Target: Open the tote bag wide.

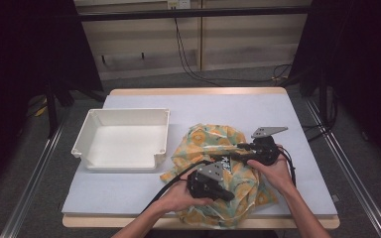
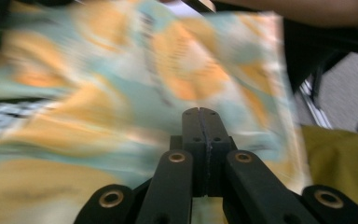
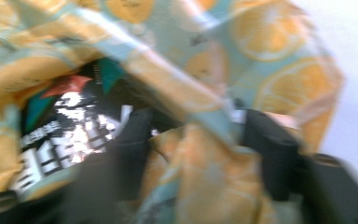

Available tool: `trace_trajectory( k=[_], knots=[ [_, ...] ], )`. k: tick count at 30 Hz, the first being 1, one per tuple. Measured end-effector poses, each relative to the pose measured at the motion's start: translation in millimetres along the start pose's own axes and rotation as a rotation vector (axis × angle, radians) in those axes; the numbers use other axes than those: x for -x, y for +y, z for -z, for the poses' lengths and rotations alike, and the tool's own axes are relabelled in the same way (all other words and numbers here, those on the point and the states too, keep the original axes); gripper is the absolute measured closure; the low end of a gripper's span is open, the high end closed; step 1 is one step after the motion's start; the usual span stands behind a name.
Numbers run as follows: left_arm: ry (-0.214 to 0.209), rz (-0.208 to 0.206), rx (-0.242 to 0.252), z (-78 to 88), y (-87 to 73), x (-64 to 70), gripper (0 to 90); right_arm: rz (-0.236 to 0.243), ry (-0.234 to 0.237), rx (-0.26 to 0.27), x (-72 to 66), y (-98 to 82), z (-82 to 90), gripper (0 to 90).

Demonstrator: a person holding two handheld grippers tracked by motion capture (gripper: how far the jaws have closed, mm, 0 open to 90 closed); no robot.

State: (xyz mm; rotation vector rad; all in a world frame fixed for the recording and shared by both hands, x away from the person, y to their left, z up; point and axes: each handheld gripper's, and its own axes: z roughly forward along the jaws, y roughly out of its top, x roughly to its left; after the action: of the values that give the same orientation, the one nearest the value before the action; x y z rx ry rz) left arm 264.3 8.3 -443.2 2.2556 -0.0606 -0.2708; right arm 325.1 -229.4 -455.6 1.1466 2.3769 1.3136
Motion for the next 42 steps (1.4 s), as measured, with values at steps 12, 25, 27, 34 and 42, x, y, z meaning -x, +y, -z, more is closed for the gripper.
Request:
trace_trajectory(
  k=[12, 25, 27, 34, 42],
  knots=[
    [0.052, 0.087, -0.005, -1.4, -21.5, -14.5, 90.0, -0.119, 0.002, 0.122, 34.8, 9.9, 10.0, 87.9],
    [0.056, 0.104, -0.042, -7.6, -31.5, -15.0, 90.0, -0.193, -0.086, 0.073, 67.2, -10.4, 16.7, 66.2],
    [0.038, 0.108, 0.04, 2.5, -26.2, -9.9, 87.8, -0.184, -0.071, 0.098, 61.0, -6.9, 25.0, 60.6],
    [0.099, 0.091, 0.164, 34.9, -2.1, -12.5, 75.2, -0.116, -0.063, 0.138, 35.6, 5.0, 57.1, 51.2],
    [0.175, 0.136, 0.252, 48.2, 18.3, -38.3, 60.3, -0.085, -0.028, 0.133, 24.1, 4.1, 69.2, 62.9]
  ],
)
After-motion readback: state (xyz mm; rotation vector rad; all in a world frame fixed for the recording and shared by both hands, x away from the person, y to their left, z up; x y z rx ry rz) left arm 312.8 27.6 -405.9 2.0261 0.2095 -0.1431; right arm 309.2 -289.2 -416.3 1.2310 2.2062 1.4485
